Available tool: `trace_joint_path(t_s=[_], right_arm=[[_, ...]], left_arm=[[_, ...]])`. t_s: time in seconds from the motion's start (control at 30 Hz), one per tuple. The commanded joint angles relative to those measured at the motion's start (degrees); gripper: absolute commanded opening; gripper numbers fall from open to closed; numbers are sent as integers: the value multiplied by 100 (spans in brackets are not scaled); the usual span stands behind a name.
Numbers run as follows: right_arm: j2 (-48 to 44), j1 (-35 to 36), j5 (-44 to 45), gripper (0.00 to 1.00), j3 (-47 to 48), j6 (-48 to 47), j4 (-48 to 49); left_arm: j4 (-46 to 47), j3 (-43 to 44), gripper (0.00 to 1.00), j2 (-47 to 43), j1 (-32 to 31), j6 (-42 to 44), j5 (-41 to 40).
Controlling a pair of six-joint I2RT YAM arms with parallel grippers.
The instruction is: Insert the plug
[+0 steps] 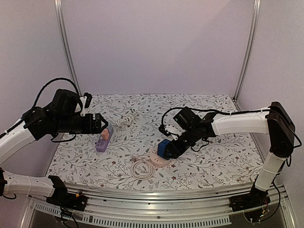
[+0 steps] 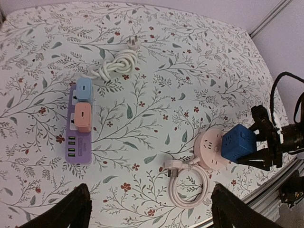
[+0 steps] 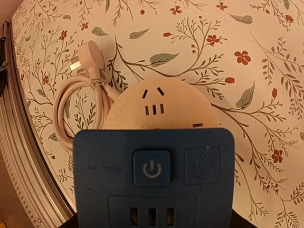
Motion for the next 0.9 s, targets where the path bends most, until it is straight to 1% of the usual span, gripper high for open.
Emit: trace_joint_path(t_s=[0.0,0.33,0.6,0.73,0.87], right_arm=[[-1,11,417,0,98,-25,-218],[-161,12,516,0,50,41,-185],[-321,4,531,0,307,17,-212],[-411,-21,417,0,343,-8,-174],[-379,-29,115,0,332,-105,-216]], left_arm=[[-131,-80,87,18,-99,-38,-58],[-108,-74,86,82,-134,-59,-74],[-46,-46,85,191,-217,-87,-79],[-21,-30,85,244,-263,-92,-91],[0,-37,84,264,-292,-100,-111]])
